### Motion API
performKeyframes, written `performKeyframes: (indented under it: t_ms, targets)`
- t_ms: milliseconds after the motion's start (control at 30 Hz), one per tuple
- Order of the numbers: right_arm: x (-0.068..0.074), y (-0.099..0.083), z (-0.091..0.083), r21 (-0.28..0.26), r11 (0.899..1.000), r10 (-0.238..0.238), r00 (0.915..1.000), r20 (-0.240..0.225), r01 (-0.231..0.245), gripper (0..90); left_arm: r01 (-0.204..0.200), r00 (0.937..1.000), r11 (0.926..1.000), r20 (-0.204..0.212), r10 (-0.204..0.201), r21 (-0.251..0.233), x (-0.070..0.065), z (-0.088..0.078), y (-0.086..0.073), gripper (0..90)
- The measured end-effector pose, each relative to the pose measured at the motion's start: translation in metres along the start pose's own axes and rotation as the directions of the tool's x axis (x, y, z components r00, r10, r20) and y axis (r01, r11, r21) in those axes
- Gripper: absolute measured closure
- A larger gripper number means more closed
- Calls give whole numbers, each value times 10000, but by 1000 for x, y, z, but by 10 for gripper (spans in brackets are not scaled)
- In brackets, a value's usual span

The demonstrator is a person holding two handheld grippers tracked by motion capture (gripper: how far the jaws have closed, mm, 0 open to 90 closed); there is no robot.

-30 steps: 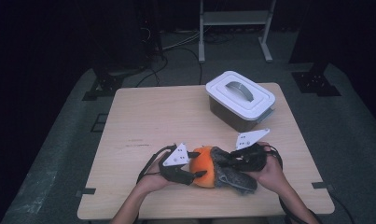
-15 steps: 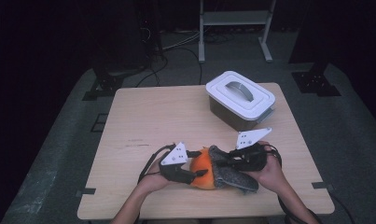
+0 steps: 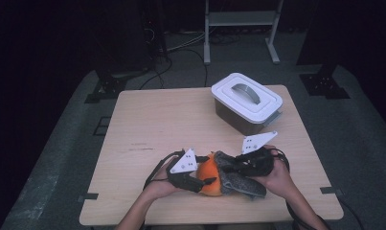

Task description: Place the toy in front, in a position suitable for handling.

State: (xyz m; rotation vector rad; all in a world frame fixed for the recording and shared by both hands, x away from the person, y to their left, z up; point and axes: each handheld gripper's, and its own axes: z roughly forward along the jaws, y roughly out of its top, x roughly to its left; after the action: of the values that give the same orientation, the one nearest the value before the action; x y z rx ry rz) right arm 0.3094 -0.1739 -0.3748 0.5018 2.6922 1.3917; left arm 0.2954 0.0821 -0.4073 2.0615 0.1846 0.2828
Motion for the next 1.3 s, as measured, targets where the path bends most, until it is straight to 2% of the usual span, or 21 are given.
performKeyframes:
  t_ms: [67, 133, 167, 200, 233, 300, 333, 400, 467, 533, 667, 733, 800, 867, 967, 1000, 1067, 1167, 1233, 1300]
  targets:
    - [2, 3, -1, -149, 9998, -97, 9999, -41, 96, 758, -208, 9998, 9998, 59, 208, 52, -1, 0, 1, 328]
    - [3, 4, 1, 41, 9998, -201, 9998, 7, 201, 758, -280, 9996, 9995, 56, 279, 117, -1, -1, 0, 328]
    - [1, 2, 3, 312, 9993, -187, 9998, 30, 186, 757, -184, 9998, 9996, -94, 186, 193, 1, -2, 0, 324]
    - [1, 2, 3, 312, 9993, -187, 9998, 30, 186, 757, -184, 9998, 9996, -94, 186, 193, 1, -2, 0, 309]
    - [0, 1, 4, 526, 9985, -187, 9998, 100, 181, 756, -51, 9997, 9996, -228, 57, 283, 2, -3, 1, 309]
    - [-4, -3, 4, 570, 9984, -3, 9999, 124, -4, 755, 298, 9984, 9992, -485, -284, 276, 5, -4, 3, 265]
    - [-7, -8, 5, 566, 9982, 206, 9998, 2, -205, 757, 449, 9975, 9987, -550, -435, 248, 6, -5, 3, 242]
    - [-8, -9, 5, 535, 9981, 311, 9995, -112, -304, 758, 587, 9971, 9980, -499, -575, 220, 7, -5, 4, 250]
    - [-8, -8, 3, 667, 9974, 294, 9992, -253, -276, 758, 456, 9984, 9986, -344, -446, 281, 5, -4, 2, 322]
    - [-4, -3, 1, 589, 9983, 28, 10000, -45, -26, 759, 189, 9996, 9993, -225, -182, 309, 3, -3, 2, 357]
    - [1, 6, -3, 203, 9995, -247, 9997, 50, 246, 759, -351, 9993, 9988, 116, 347, 338, -2, -3, 3, 382]
    - [-1, 5, -1, 217, 9995, -212, 9998, 53, 211, 757, -402, 9991, 9987, 124, 398, 322, -3, -3, 4, 379]
    - [-4, 0, 0, 304, 9995, -49, 10000, 3, 48, 756, -306, 9995, 9989, 77, 304, 365, -1, -4, 4, 352]
    - [-6, -2, 0, 425, 9991, 60, 10000, -41, -58, 756, 5, 9999, 9993, -121, 0, 376, 2, -5, 4, 319]
    - [-12, -10, 2, 736, 9963, 473, 9977, -475, -438, 756, 630, 9970, 9971, -482, -609, 428, 6, -5, 5, 242]
    - [-13, -12, 1, 719, 9962, 529, 9968, -595, -486, 756, 711, 9965, 9965, -471, -690, 445, 6, -4, 5, 240]
    - [-12, -10, -1, 730, 9965, 446, 9974, -572, -404, 758, 486, 9982, 9980, -370, -472, 391, 4, -4, 4, 283]
    - [-9, -5, -5, 335, 9991, 285, 9990, -352, -273, 761, -32, 9999, 9994, -131, 37, 354, -1, -4, 4, 349]
    - [-7, -1, -8, 9, 9998, 208, 9994, -287, -208, 759, -584, 9982, 9975, 145, 579, 387, -5, -4, 6, 363]
    - [-6, 2, -9, -67, 9999, 146, 9997, -217, -148, 755, -1041, 9939, 9937, 397, 1025, 405, -9, -4, 7, 368]
